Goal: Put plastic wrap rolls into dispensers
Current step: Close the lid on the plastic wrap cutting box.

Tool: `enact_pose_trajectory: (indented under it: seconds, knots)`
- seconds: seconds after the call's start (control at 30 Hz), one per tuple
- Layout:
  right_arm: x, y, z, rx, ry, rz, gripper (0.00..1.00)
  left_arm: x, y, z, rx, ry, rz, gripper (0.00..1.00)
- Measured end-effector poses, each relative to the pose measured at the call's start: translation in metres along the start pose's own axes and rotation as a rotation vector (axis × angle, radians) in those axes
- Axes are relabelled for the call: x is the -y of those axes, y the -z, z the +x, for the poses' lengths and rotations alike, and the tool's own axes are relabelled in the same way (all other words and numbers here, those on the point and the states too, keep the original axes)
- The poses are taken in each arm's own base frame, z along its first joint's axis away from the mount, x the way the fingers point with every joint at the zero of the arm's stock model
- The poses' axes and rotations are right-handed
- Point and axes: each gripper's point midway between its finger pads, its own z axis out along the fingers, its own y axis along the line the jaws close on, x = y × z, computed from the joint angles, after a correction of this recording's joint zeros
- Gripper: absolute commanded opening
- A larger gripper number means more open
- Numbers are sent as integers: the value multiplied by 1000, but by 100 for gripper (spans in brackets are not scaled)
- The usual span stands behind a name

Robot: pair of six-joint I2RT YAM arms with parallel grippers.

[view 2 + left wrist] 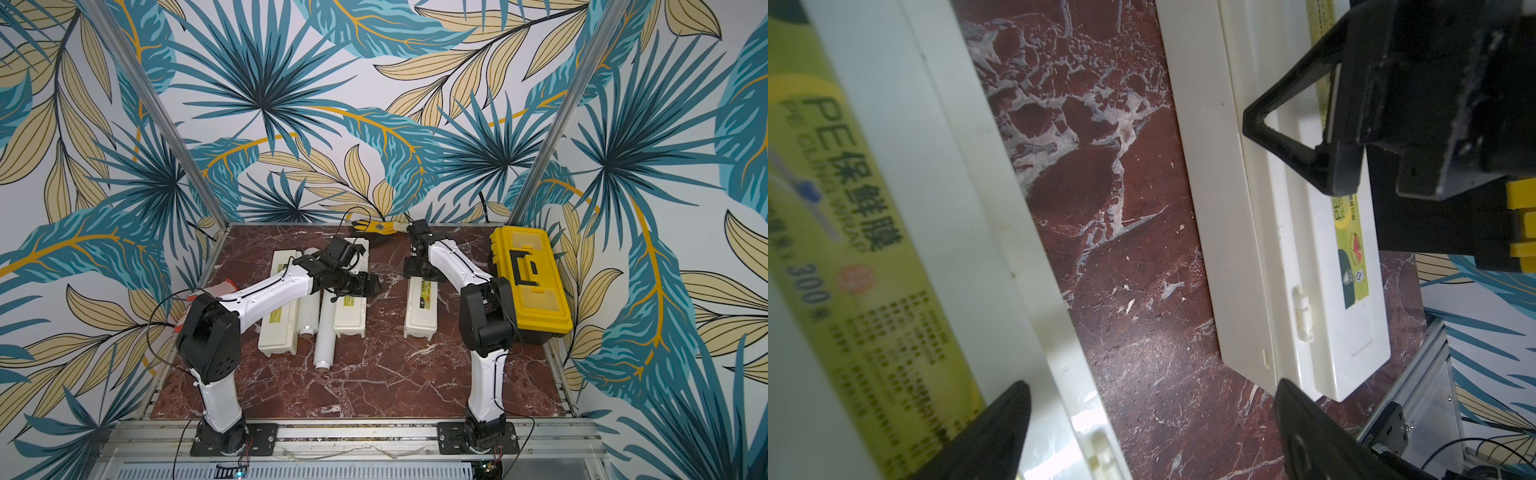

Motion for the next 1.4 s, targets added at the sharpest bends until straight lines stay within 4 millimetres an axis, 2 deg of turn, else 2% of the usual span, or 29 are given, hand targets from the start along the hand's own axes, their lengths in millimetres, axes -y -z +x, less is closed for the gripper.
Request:
enact_pose_trajectory:
  seconds: [0.57, 0.73, 0.93, 1.4]
  knots:
    - [-3, -2, -1, -11, -12, -39, 93, 1, -3, -4, 8, 5, 5, 93]
    - [-3, -3, 0, -14, -15, -41, 99, 2, -4, -5, 9, 4, 9, 93]
    - [-3, -8, 7, -35, -17, -46, 99, 4, -6, -8, 11, 2, 15, 93]
    - [-4, -7, 7, -36, -21, -52, 99, 4, -7, -9, 11, 2, 16, 93]
